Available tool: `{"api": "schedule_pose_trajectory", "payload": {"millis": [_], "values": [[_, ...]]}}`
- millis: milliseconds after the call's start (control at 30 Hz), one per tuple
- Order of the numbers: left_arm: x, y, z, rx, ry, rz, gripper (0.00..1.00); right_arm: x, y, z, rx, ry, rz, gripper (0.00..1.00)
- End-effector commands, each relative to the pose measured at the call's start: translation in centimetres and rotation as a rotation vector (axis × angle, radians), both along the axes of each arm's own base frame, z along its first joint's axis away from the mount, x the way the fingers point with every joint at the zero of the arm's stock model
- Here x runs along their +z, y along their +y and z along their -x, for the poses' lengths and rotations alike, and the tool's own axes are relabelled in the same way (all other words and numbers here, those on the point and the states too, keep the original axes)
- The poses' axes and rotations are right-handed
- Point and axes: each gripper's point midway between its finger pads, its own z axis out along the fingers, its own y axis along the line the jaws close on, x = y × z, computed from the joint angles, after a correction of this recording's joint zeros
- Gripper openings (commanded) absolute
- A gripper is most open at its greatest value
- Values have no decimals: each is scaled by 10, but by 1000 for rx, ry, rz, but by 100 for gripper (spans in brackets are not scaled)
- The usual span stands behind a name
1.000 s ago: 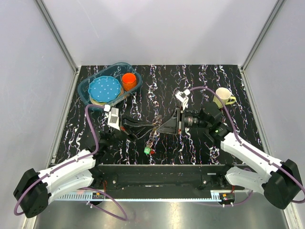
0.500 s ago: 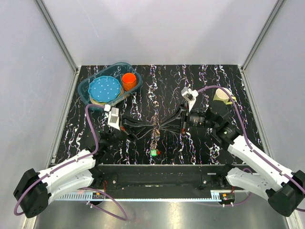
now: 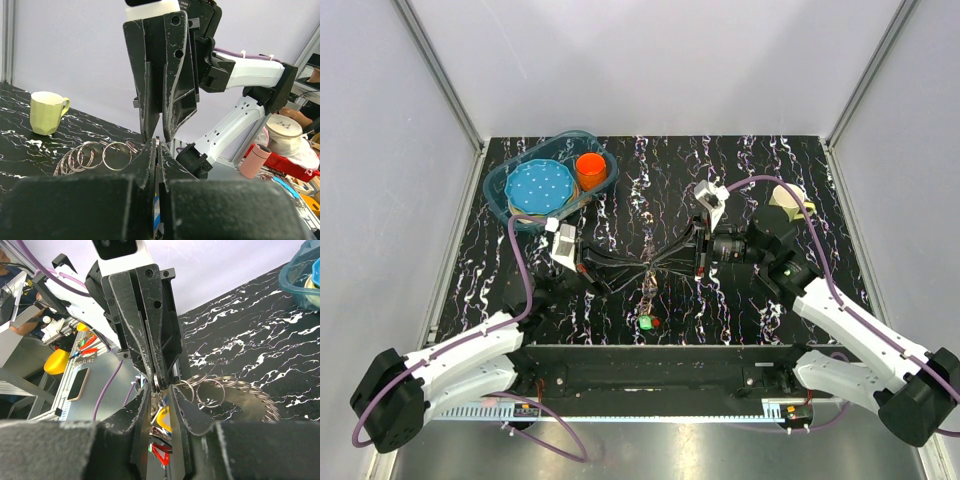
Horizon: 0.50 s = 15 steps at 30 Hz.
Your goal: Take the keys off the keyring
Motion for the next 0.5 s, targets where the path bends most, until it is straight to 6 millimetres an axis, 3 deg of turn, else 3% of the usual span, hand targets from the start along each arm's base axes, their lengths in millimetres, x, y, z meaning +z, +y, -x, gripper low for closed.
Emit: {"api": "schedule_pose_trajectory", "payload": {"millis": [0,467], "values": [[44,9,11,-10,-128,112,0,21,2,3,26,-62,-49,25],[42,11,11,-3,-121,113,0,10,6,2,43,-2,-56,22]]}}
